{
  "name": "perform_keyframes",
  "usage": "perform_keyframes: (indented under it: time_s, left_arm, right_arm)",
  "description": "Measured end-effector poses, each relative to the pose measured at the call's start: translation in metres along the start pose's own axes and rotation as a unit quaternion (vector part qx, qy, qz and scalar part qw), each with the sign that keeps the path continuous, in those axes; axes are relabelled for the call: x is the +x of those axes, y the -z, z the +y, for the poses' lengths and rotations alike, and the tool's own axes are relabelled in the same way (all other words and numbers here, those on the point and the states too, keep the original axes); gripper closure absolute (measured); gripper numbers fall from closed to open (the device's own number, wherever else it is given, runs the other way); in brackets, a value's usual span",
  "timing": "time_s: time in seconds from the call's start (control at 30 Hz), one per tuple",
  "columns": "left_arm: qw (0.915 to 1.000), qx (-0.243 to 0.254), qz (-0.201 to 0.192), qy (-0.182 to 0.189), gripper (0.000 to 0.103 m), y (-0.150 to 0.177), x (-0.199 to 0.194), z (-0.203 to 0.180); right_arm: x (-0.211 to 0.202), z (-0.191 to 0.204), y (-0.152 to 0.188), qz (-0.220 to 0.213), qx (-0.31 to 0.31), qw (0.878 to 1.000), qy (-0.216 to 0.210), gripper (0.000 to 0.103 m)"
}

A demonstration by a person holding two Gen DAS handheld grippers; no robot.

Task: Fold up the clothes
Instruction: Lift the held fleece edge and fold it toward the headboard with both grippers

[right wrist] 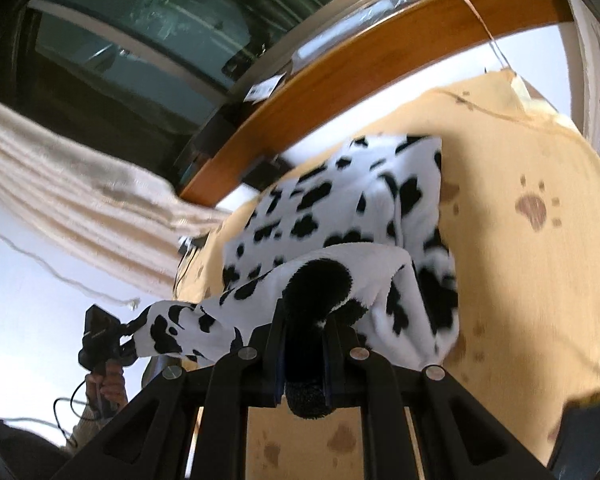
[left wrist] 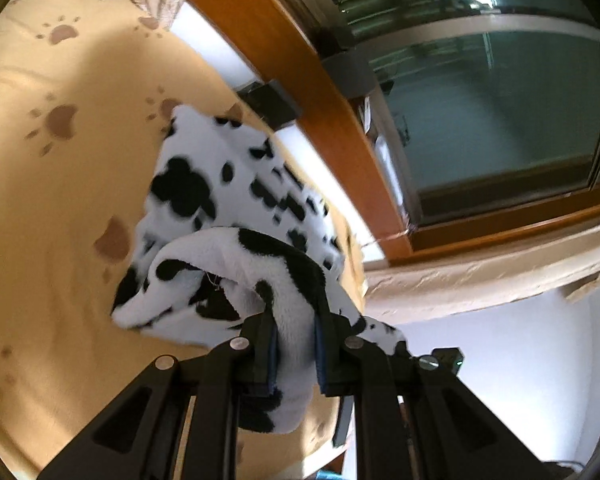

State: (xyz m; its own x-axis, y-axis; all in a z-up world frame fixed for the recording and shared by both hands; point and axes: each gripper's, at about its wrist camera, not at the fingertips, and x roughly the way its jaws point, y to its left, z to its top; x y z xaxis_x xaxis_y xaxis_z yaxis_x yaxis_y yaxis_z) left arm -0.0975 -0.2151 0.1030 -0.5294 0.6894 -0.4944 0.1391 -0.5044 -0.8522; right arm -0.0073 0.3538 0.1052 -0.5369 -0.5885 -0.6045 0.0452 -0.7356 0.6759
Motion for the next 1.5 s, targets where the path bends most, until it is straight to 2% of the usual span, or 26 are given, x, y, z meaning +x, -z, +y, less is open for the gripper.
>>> perform_keyframes:
  time_s: [0.23,0.37,0.5,0.6,0.67,0.73,0.8,0.9,0.97,1.0,1.03,1.07,1.1,1.2,1.27,1.33,1.43,1.5]
  left_arm:
    - [0.9983,-0.055,-0.014,0.015,0.087,-0.072,0.057,0.012]
    - [0.9963,-0.085,-0.011,0.005,0.086,-0.113,0.101,0.027]
    - [0.9932,-0.116,-0.006,-0.013,0.086,-0.143,0.139,0.047]
    - [0.9874,-0.157,-0.011,-0.016,0.085,-0.157,0.157,0.068]
    - [0.9789,-0.203,-0.02,-0.005,0.082,-0.162,0.163,0.086]
    - [0.9777,-0.208,-0.03,-0.005,0.081,-0.164,0.164,0.092]
    - [0.9773,-0.208,-0.038,-0.006,0.08,-0.166,0.164,0.096]
    - [0.9812,-0.188,-0.042,-0.013,0.077,-0.167,0.16,0.093]
    - [0.9801,-0.188,-0.06,-0.02,0.068,-0.168,0.152,0.095]
    - [0.9768,-0.199,-0.076,-0.023,0.063,-0.17,0.146,0.099]
    - [0.9717,-0.216,-0.093,-0.024,0.061,-0.171,0.139,0.105]
    - [0.966,-0.232,-0.111,-0.024,0.06,-0.172,0.132,0.11]
    - [0.9627,-0.24,-0.121,-0.027,0.059,-0.173,0.125,0.113]
    - [0.9713,-0.204,-0.111,-0.052,0.059,-0.174,0.112,0.104]
    - [0.983,-0.133,-0.086,-0.093,0.059,-0.169,0.11,0.083]
    - [0.9875,-0.053,-0.046,-0.141,0.059,-0.159,0.115,0.06]
    - [0.9767,0.054,0.009,-0.207,0.059,-0.141,0.136,0.028]
    - [0.9601,0.122,0.038,-0.249,0.059,-0.133,0.156,0.007]
  right_arm:
    - [0.047,-0.027,-0.065,-0.03,0.043,0.999,0.014,0.089]
    - [0.084,-0.049,-0.102,-0.037,0.077,0.996,0.021,0.089]
    - [0.119,-0.066,-0.126,-0.03,0.093,0.994,0.049,0.089]
    - [0.138,-0.079,-0.136,-0.027,0.107,0.992,0.066,0.089]
    - [0.147,-0.09,-0.14,-0.026,0.131,0.988,0.08,0.089]
    - [0.155,-0.097,-0.142,-0.027,0.142,0.985,0.095,0.088]
    - [0.163,-0.094,-0.144,-0.023,0.123,0.986,0.112,0.088]
    - [0.165,-0.086,-0.147,-0.027,0.092,0.988,0.12,0.085]
    - [0.158,-0.085,-0.15,-0.046,0.093,0.988,0.114,0.081]
    - [0.154,-0.087,-0.152,-0.059,0.099,0.987,0.114,0.074]
    - [0.148,-0.089,-0.154,-0.073,0.108,0.984,0.119,0.057]
    - [0.141,-0.092,-0.156,-0.089,0.12,0.98,0.131,0.046]
    - [0.134,-0.096,-0.158,-0.103,0.132,0.975,0.147,0.039]
    - [0.122,-0.093,-0.159,-0.106,0.117,0.971,0.181,0.039]
    - [0.117,-0.077,-0.154,-0.099,0.059,0.971,0.209,0.039]
    - [0.118,-0.058,-0.143,-0.08,-0.012,0.967,0.24,0.039]
    - [0.129,-0.036,-0.121,-0.036,-0.112,0.954,0.277,0.039]
    - [0.14,-0.029,-0.108,-0.005,-0.16,0.943,0.291,0.039]
